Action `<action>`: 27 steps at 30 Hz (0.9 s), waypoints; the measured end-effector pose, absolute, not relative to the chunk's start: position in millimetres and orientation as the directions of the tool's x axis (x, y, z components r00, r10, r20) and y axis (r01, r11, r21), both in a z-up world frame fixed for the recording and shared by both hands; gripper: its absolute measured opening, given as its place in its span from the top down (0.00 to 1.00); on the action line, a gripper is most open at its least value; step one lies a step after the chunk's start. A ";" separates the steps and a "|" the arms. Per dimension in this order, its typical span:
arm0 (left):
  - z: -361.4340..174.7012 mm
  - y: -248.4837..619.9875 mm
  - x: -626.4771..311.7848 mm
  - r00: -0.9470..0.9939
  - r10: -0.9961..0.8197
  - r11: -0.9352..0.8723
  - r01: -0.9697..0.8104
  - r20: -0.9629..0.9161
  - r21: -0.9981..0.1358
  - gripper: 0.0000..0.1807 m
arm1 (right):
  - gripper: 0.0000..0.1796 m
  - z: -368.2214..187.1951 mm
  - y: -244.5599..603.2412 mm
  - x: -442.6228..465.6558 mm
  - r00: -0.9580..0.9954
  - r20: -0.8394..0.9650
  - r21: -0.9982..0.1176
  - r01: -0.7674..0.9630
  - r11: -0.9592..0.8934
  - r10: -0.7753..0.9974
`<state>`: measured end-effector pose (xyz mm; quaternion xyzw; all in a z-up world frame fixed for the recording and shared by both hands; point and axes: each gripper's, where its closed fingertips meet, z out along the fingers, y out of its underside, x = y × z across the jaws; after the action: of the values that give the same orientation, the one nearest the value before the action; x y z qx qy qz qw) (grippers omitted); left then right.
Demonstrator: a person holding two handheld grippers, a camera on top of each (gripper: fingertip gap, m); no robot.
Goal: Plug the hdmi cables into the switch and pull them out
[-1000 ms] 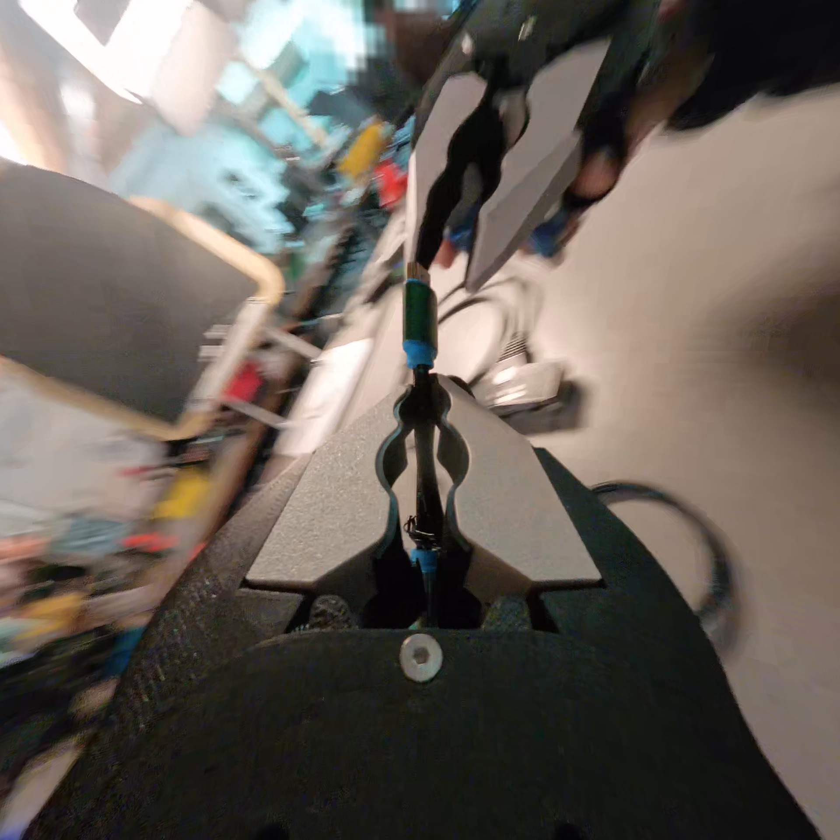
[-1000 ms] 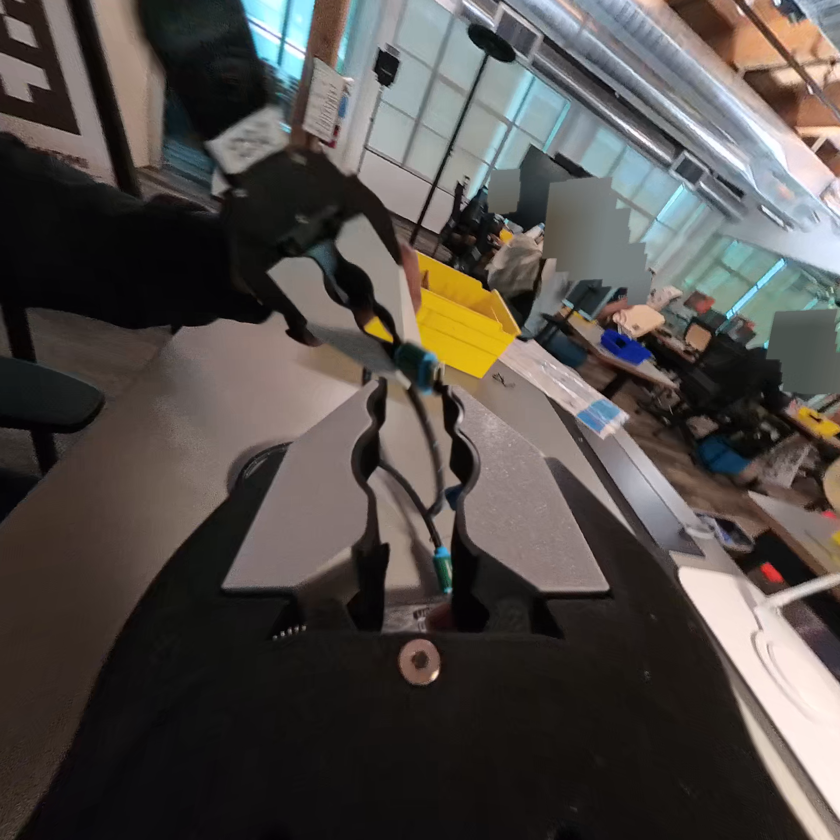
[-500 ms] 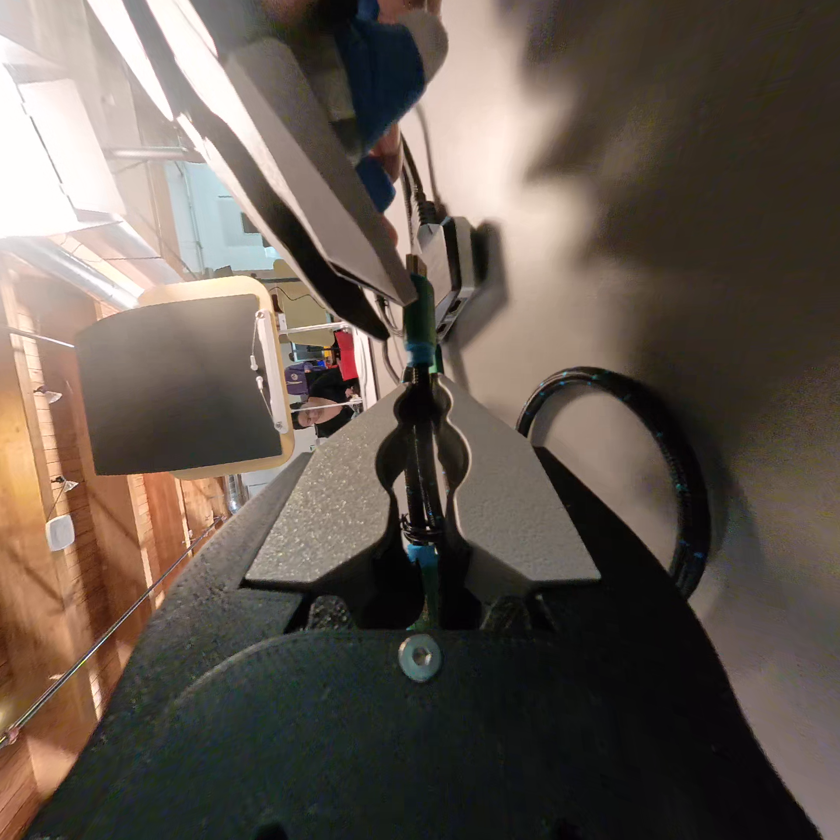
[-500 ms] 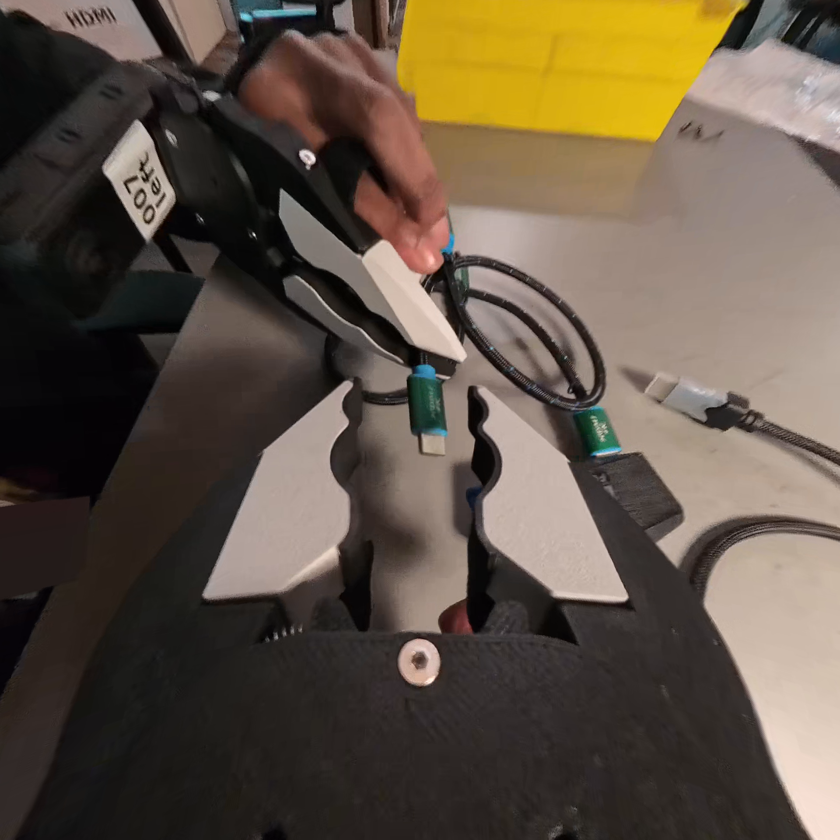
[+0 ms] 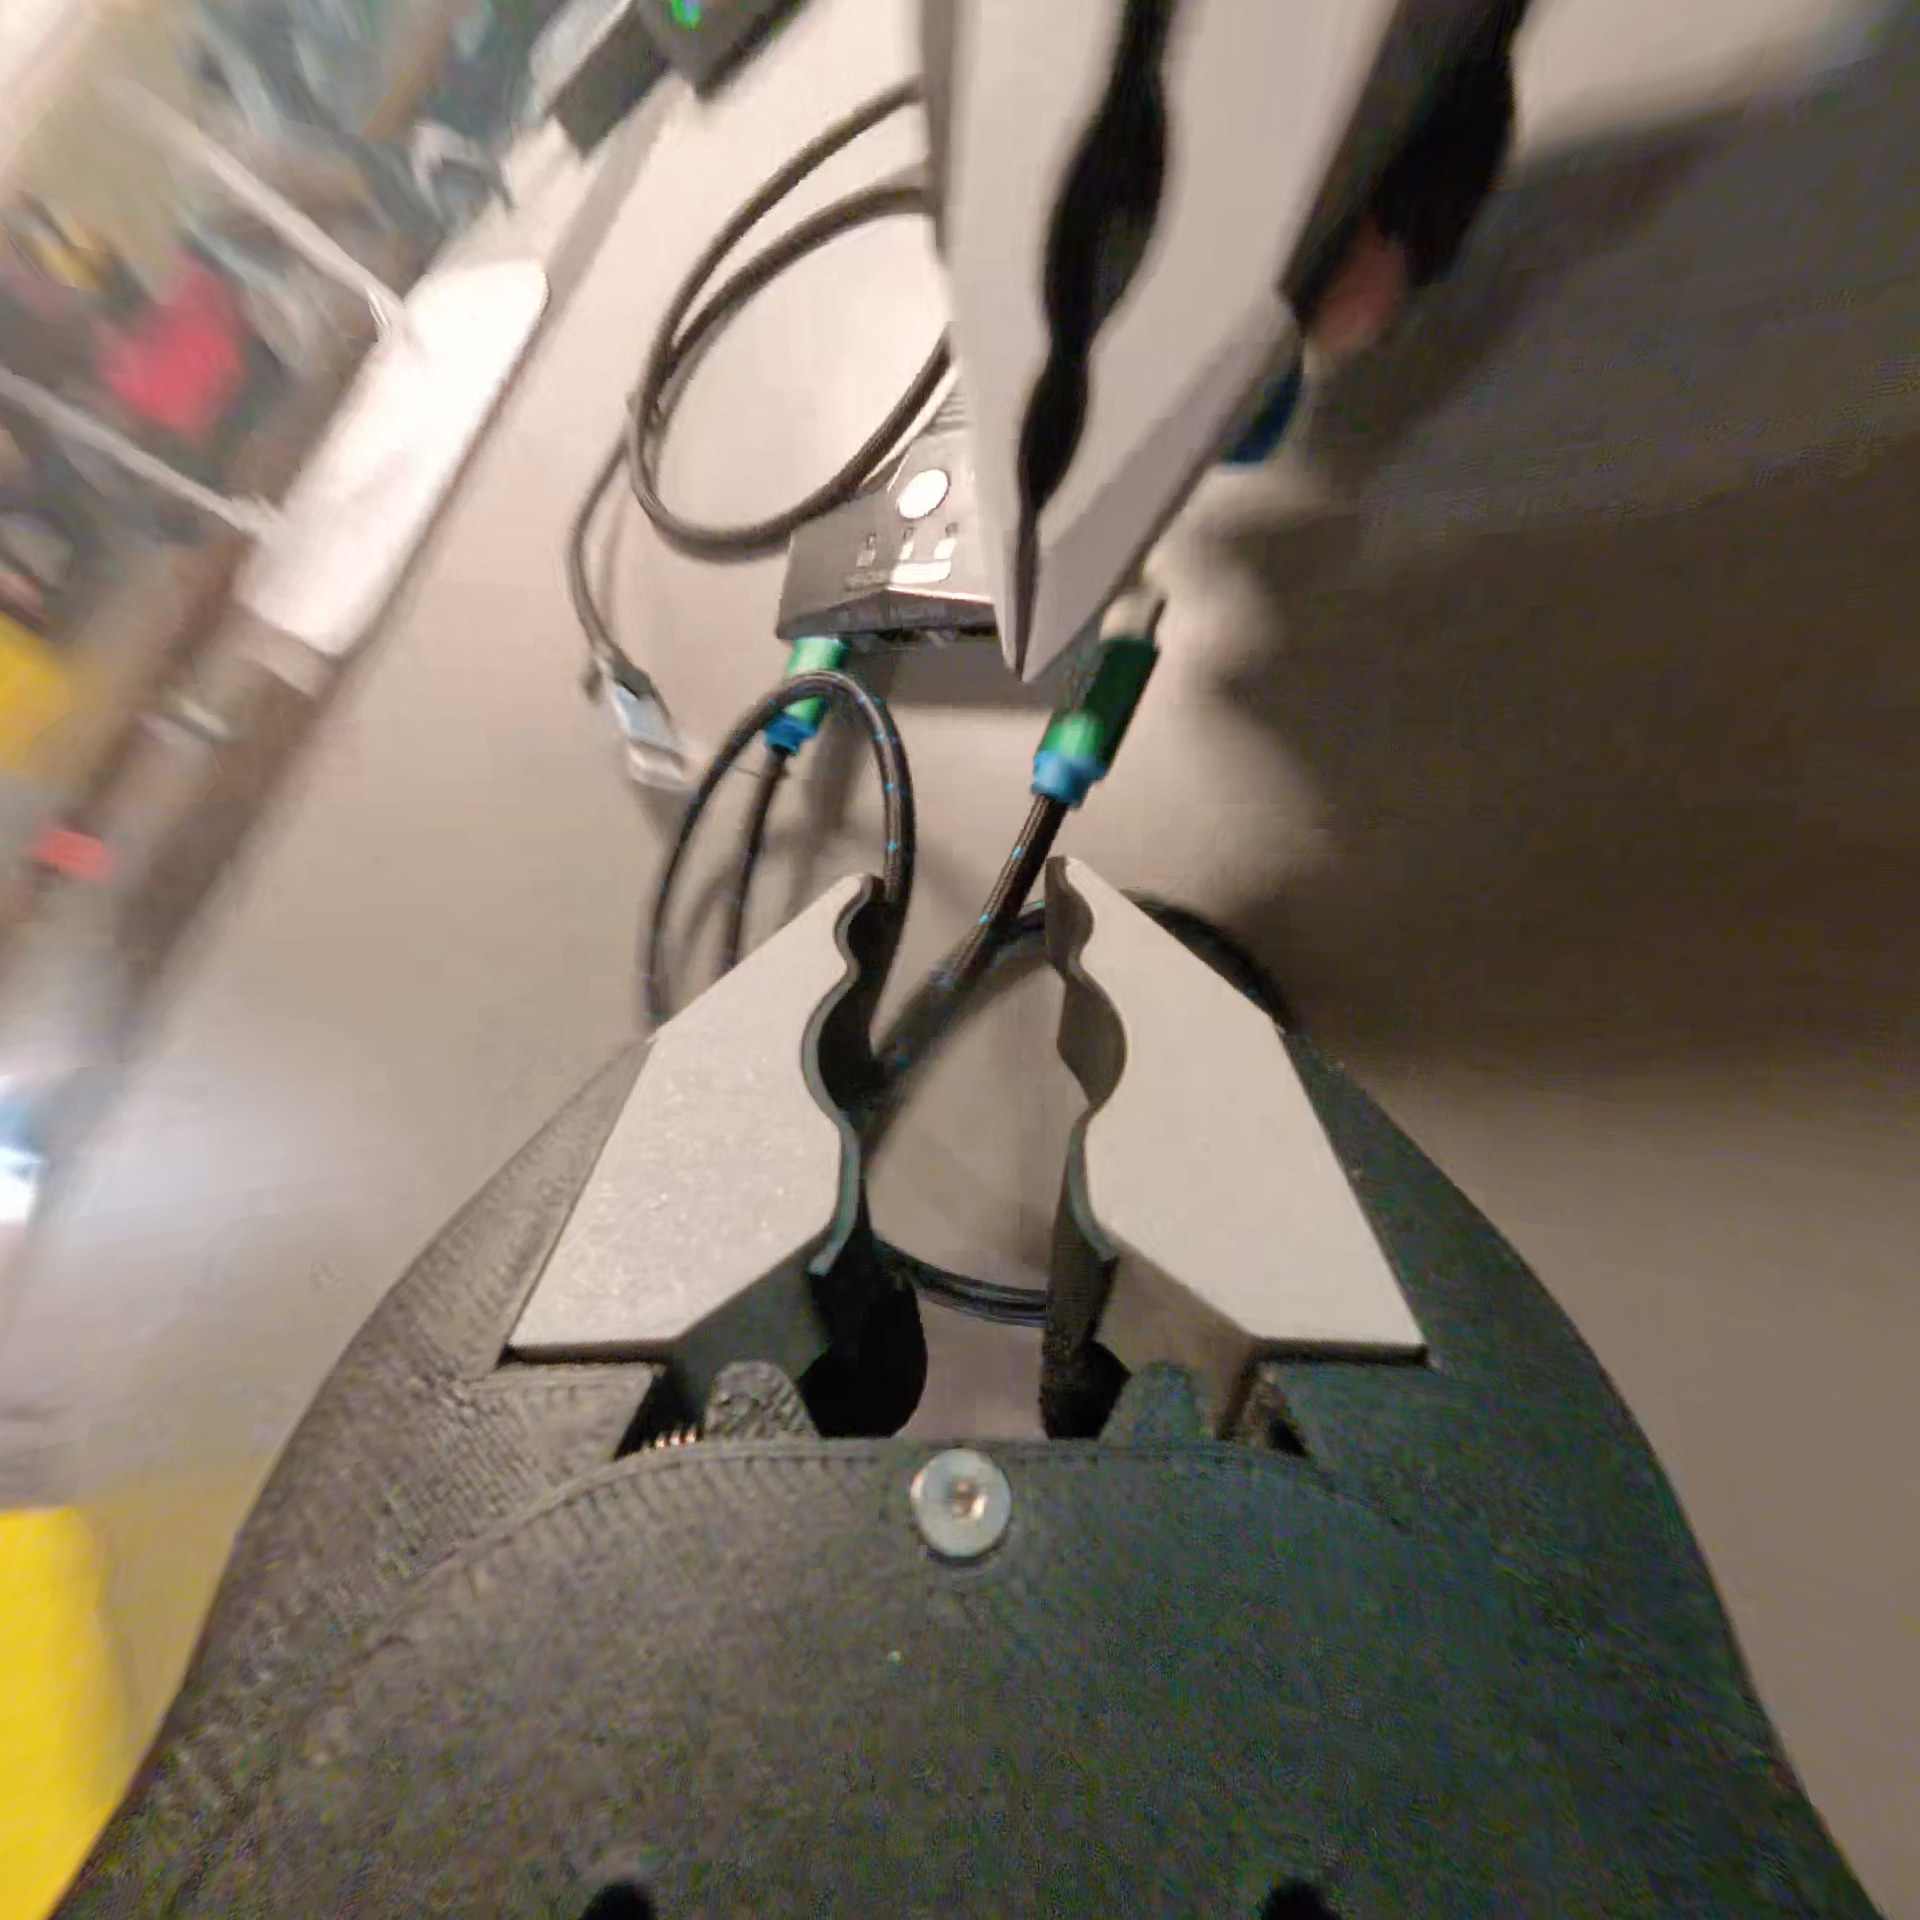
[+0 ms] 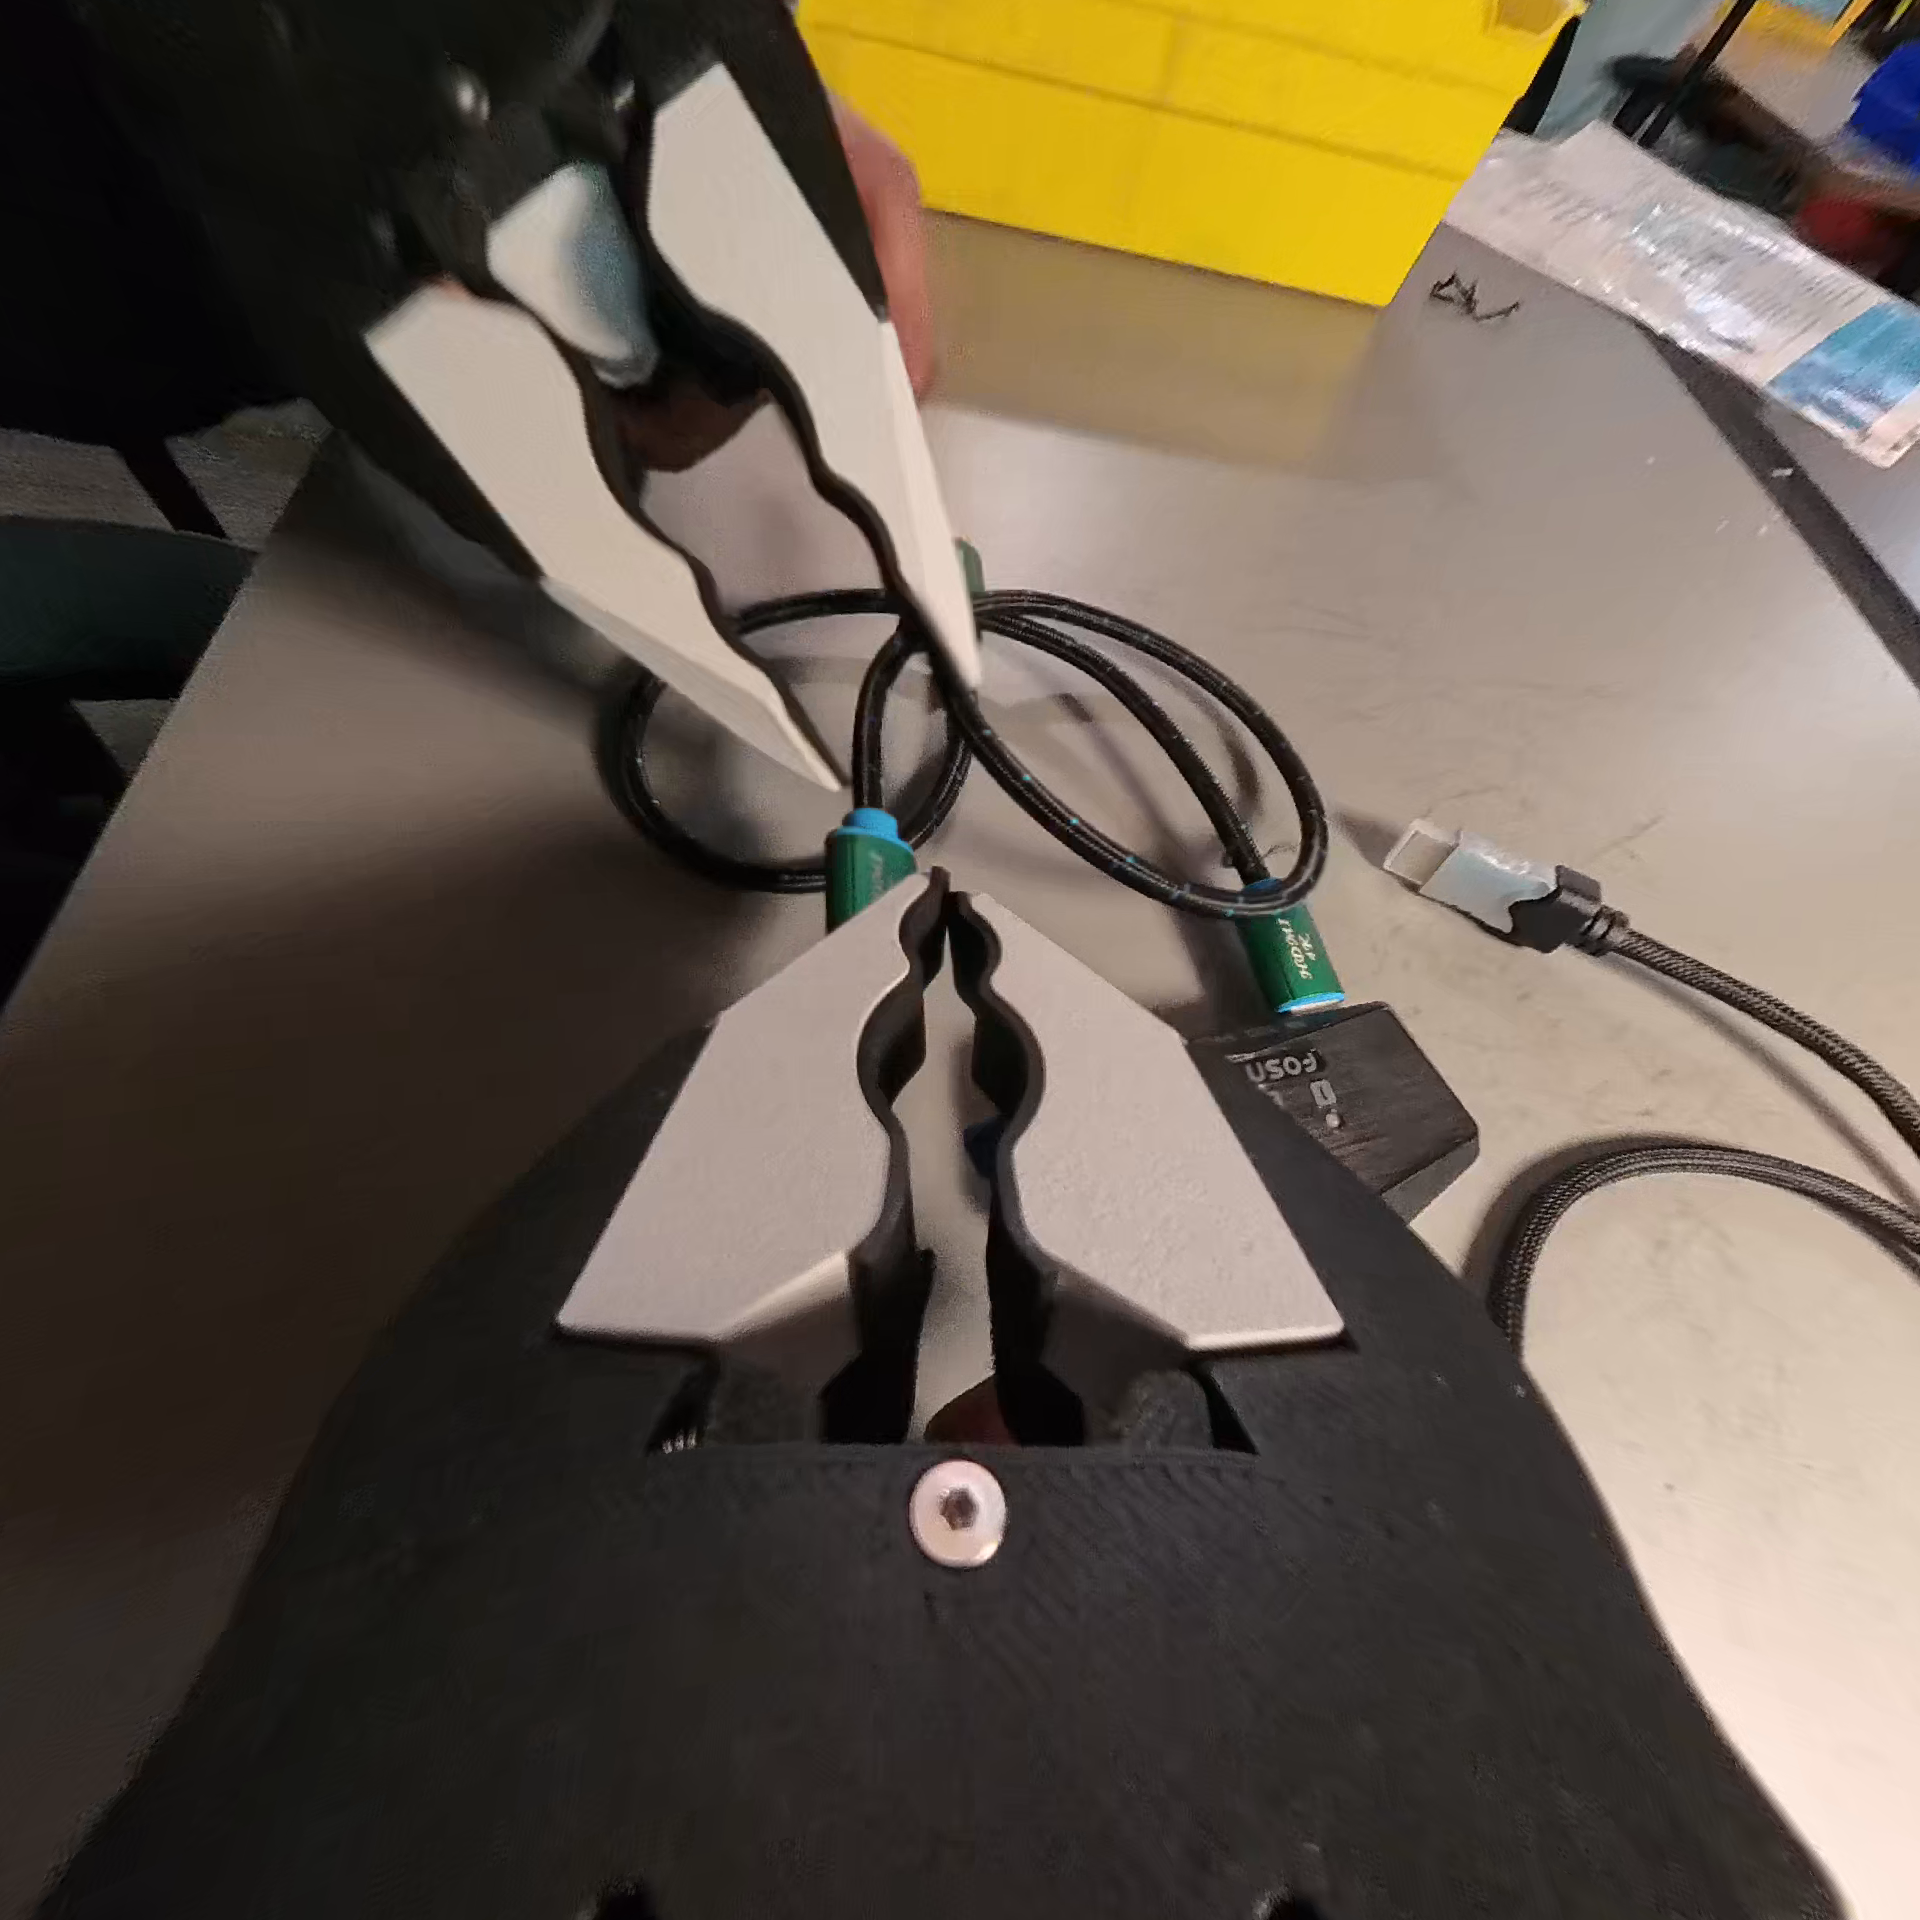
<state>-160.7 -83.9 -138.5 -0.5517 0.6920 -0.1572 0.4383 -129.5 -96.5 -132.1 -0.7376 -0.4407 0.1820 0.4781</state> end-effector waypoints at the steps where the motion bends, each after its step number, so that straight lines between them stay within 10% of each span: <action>1: -135.1 -93.6 -161.6 0.033 -0.962 0.197 -0.598 -0.270 -0.777 0.83 | 1.00 -133.7 -97.3 -128.7 0.542 0.161 -0.862 0.484 -0.150 0.825; 4: -124.9 -110.0 -163.5 0.074 -0.996 -0.083 -0.515 0.052 -0.853 0.83 | 0.99 -140.0 -100.1 -128.0 0.535 0.143 -0.855 0.491 -0.169 0.833; 14: -142.5 -124.5 -165.5 0.152 -0.952 -0.304 -0.556 0.265 -0.774 0.83 | 0.80 -173.0 -106.5 -143.4 0.483 0.128 -0.718 0.648 -0.255 0.866; 27: -119.1 -124.9 -152.2 0.153 -0.496 -0.863 -0.195 0.855 -0.466 0.82 | 0.89 -137.6 -102.3 -136.6 0.508 0.428 -0.778 0.627 0.019 0.747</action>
<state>-152.2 -124.9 -119.1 -0.7493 0.2307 -0.6084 0.1235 -136.6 -102.3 -137.6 -0.6979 -0.4925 0.0580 0.5168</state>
